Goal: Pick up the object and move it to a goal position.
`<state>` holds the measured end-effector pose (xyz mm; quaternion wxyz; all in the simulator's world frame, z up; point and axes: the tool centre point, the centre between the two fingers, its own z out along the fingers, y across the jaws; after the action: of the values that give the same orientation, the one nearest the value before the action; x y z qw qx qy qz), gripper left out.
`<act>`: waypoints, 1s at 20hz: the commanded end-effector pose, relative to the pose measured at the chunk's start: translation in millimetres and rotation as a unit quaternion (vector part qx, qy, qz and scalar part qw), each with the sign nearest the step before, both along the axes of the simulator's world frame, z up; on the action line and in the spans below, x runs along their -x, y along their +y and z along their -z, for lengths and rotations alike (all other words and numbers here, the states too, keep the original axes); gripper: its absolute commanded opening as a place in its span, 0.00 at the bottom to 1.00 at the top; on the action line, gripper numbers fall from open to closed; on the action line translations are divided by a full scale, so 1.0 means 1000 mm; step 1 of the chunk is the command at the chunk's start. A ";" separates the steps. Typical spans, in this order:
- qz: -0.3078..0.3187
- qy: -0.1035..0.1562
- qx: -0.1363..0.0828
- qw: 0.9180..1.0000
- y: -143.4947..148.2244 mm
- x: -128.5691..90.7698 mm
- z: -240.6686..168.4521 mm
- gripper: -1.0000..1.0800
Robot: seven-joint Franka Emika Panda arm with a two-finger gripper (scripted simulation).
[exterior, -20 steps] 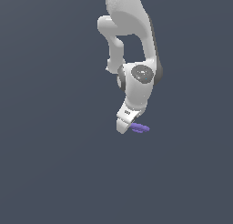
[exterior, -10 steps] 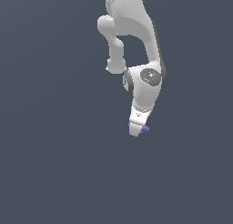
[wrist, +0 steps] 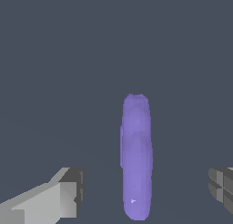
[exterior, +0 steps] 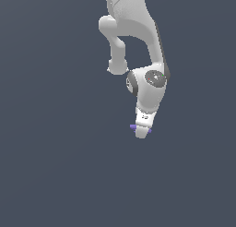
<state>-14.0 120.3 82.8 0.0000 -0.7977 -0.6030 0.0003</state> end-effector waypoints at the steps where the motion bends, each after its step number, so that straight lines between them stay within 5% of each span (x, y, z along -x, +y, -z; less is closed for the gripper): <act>1: 0.000 0.000 0.000 1.000 0.000 0.000 0.000 0.96; 17: -0.003 0.000 0.000 1.000 0.000 0.000 0.050 0.96; 18: -0.003 0.000 0.000 1.000 0.000 0.000 0.050 0.00; 20: -0.003 0.000 0.000 1.000 0.000 0.000 0.050 0.00</act>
<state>-14.4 120.4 32.7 0.0001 -0.7962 -0.6051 0.0004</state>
